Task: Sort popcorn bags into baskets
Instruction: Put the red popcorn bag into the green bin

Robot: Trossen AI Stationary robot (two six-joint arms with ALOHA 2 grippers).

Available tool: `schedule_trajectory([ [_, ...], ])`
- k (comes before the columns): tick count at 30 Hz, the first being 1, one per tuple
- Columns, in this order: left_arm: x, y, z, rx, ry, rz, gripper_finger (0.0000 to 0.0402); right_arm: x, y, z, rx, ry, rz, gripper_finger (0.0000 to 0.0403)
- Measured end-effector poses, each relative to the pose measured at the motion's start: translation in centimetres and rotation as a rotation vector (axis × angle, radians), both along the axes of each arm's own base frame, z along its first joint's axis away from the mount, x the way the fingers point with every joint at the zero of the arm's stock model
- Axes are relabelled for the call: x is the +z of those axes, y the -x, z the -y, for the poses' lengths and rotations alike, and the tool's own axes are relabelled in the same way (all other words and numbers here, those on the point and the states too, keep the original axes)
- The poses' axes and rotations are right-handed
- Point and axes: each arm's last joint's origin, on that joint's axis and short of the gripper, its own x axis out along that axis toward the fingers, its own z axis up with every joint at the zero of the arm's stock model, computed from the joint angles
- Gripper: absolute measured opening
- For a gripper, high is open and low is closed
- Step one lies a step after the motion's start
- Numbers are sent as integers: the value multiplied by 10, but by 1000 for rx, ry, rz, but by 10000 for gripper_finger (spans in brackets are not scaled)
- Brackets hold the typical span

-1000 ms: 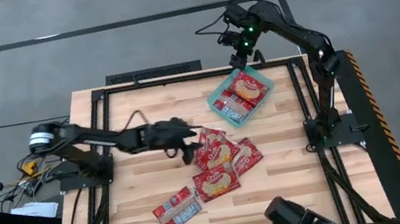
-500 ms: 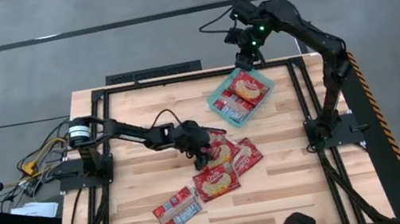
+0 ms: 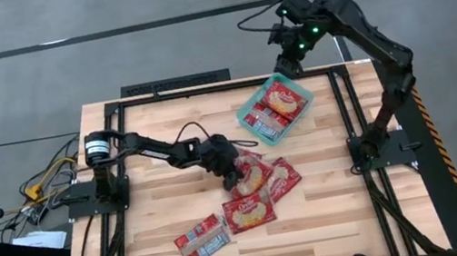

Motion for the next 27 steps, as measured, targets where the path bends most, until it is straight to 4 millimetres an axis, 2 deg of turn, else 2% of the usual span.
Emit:
schedule_trajectory([
  [5, 26, 5, -15, 74, 93, 62, 6, 19, 12, -17, -32, 42, 97, 153],
  [9, 76, 16, -35, 185, 88, 211, 6, 31, 25, -32, -90, 78, 225, 159],
  [12, 118, 32, -48, 291, 52, 337, 4, 29, 34, -40, -128, 78, 318, 168],
  [15, 160, 54, -56, 383, -16, 485, 3, 16, 39, -49, -166, 55, 404, 179],
  [19, 200, 80, -57, 503, -137, 626, 4, -15, 31, -59, -196, 14, 538, 199],
  [23, 220, 93, -55, 575, -200, 721, 4, -46, 10, -63, -208, -49, 704, 218],
  [27, 225, 93, -54, 576, -172, 773, 4, -70, -16, -62, -192, -97, 774, 230],
])
